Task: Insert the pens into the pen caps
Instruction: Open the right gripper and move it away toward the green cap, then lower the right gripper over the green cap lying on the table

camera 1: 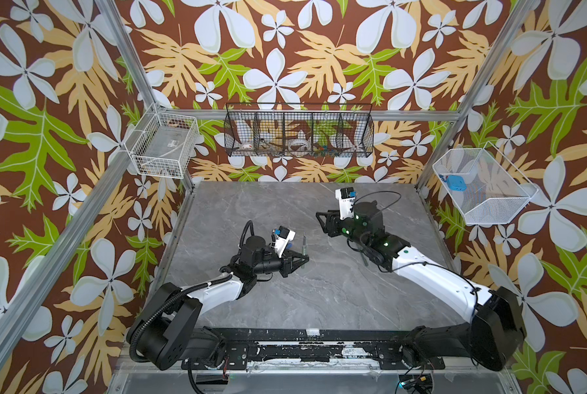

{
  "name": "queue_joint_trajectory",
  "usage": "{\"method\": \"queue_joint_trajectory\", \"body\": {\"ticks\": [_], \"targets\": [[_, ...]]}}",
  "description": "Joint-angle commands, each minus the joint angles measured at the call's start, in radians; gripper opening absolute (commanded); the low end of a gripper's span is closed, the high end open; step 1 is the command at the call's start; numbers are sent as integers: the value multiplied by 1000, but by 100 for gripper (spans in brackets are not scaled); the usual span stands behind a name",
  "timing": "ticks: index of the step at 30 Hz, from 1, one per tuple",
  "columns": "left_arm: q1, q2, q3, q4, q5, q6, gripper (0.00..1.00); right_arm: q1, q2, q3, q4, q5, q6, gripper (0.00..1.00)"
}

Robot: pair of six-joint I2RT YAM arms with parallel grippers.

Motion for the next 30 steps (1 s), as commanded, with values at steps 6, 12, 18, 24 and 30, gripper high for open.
{"method": "queue_joint_trajectory", "body": {"ticks": [6,12,18,24,30], "targets": [[-1,-51,-6,-38,-51,56,0,-82,395,379,-438,69,-233,59],[-1,-107,-29,-32,-82,65,0,-121,612,575,-498,78,-297,59],[-1,-157,-60,-20,-141,77,0,-143,740,688,-512,45,-313,59],[-1,-168,-76,-16,-182,91,0,-154,826,765,-520,22,-341,59],[-1,-170,-79,-16,-189,93,0,-190,892,795,-518,-47,-341,59]]}}
